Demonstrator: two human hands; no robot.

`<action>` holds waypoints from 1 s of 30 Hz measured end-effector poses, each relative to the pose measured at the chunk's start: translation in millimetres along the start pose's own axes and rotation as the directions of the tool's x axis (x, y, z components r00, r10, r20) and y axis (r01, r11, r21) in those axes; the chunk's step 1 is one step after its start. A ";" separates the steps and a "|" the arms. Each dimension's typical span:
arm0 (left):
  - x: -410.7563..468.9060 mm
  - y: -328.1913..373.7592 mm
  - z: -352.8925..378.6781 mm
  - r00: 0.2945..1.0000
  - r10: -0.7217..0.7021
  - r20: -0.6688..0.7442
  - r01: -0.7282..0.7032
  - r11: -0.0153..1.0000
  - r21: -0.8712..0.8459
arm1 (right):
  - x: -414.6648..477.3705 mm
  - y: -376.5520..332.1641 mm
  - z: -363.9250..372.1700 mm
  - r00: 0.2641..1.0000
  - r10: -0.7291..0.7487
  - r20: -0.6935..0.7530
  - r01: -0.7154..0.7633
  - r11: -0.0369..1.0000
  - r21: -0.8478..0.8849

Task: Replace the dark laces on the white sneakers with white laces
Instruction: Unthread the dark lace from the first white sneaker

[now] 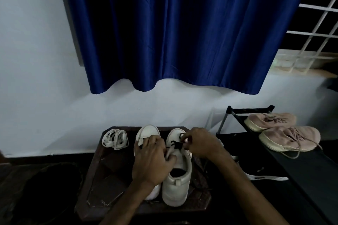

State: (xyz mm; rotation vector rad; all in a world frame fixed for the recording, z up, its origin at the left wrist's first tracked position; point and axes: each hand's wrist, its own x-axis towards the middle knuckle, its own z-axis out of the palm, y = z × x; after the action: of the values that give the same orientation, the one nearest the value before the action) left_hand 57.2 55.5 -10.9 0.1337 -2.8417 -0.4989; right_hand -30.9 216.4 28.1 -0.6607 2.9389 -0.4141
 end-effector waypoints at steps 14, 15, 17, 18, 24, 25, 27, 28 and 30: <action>0.3 -3.1 9.4 0.994 0.032 -0.108 -0.032 0.999 0.002 | -4.8 13.6 7.3 0.986 -0.006 -0.166 0.044 0.973 0.226; 0.6 -3.0 9.0 0.994 0.033 -0.101 -0.033 0.999 0.004 | -2.8 10.0 5.4 0.991 -0.046 -0.128 0.073 0.974 0.212; 0.2 -2.6 7.6 0.996 0.037 -0.085 -0.037 0.999 0.005 | 2.6 3.5 4.4 0.995 -0.091 -0.038 0.096 0.986 0.138; -0.1 -2.3 6.9 0.997 0.037 -0.075 -0.037 0.999 0.004 | 6.0 0.8 4.1 0.997 -0.083 -0.010 0.084 0.992 0.094; -0.3 -0.3 2.9 0.999 0.031 -0.036 -0.031 1.000 -0.003 | 20.5 -20.6 -3.6 0.987 -0.143 0.070 0.156 0.956 -0.249; -0.2 -0.7 2.6 0.999 0.029 -0.034 -0.029 1.000 -0.002 | 20.8 -24.2 -5.3 0.984 -0.163 0.079 0.179 0.942 -0.285; -0.4 -0.7 1.5 0.999 0.026 -0.024 -0.026 1.000 0.007 | 22.5 -27.0 -8.9 0.981 -0.163 0.105 0.187 0.937 -0.294; -0.1 -0.3 1.3 1.000 0.029 -0.013 -0.029 0.999 0.017 | 24.2 -26.8 -11.7 0.980 -0.146 0.135 0.177 0.949 -0.262; 0.4 1.3 -1.0 0.999 0.044 0.013 -0.044 0.999 0.023 | 30.5 -25.8 -17.0 0.967 -0.111 0.227 0.149 0.976 -0.158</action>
State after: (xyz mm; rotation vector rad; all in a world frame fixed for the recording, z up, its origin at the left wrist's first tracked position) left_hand 57.0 56.3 -9.5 0.0719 -2.8569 -0.4598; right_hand -50.6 184.8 50.5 -0.8647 2.7520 -0.0866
